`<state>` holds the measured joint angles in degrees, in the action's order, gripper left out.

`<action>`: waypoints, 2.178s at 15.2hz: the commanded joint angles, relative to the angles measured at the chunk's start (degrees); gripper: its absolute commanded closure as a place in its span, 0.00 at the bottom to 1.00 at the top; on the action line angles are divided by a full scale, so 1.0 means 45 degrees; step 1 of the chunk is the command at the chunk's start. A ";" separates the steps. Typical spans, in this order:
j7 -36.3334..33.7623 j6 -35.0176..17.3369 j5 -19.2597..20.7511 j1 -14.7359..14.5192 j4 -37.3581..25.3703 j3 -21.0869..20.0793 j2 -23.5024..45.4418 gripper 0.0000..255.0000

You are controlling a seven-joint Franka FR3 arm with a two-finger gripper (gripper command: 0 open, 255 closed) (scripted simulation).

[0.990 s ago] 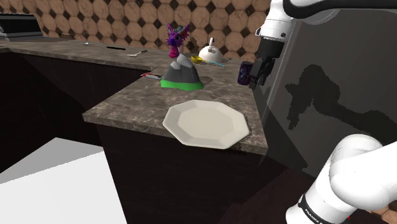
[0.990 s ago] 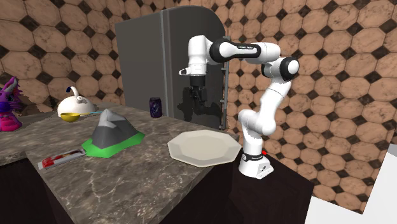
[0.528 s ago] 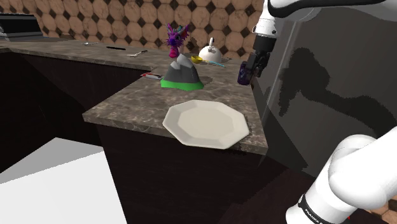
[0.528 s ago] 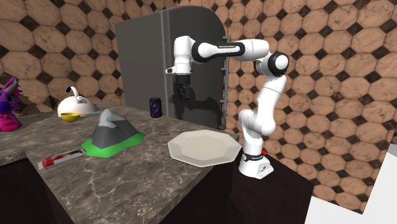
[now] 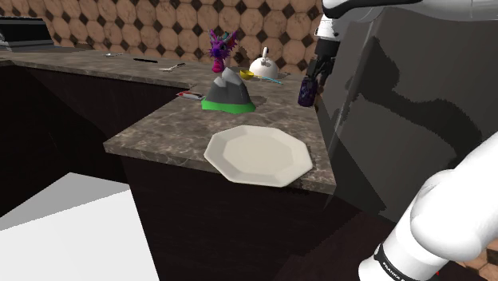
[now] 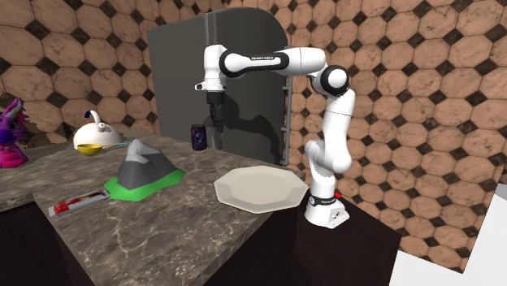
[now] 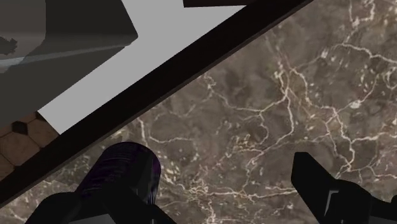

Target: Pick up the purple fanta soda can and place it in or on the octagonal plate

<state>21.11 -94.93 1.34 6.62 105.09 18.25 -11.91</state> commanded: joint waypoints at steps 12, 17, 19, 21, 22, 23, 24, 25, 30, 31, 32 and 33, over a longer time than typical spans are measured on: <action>0.1421 -0.0136 -0.0796 0.0765 -0.3378 0.1065 0.3578 0.00; 0.1407 -0.0597 -0.0772 0.0746 -0.2861 0.1053 0.3517 0.00; 0.1407 -0.0596 -0.0772 0.0746 -0.2862 0.1053 0.3517 0.00; 0.1407 -0.0596 -0.0772 0.0746 -0.2862 0.1053 0.3517 0.00; 0.1408 -0.0594 -0.0773 0.0747 -0.2865 0.1054 0.3518 0.00; 0.1408 -0.0594 -0.0773 0.0747 -0.2865 0.1054 0.3518 1.00; 0.1408 -0.0594 -0.0773 0.0747 -0.2865 0.1054 0.3518 1.00; 0.1406 -0.0594 -0.0773 0.0746 -0.2866 0.1053 0.3520 1.00; 0.1402 -0.0598 -0.0771 0.0743 -0.2857 0.1051 0.3515 1.00; 0.1401 -0.0602 -0.0769 0.0743 -0.2850 0.1050 0.3511 1.00; 0.1407 -0.0596 -0.0772 0.0746 -0.2862 0.1054 0.3517 1.00; 0.1412 -0.0417 -0.0783 0.0753 -0.3066 0.1058 0.3544 1.00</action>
<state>27.45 -97.20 -2.19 10.00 91.63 23.00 4.06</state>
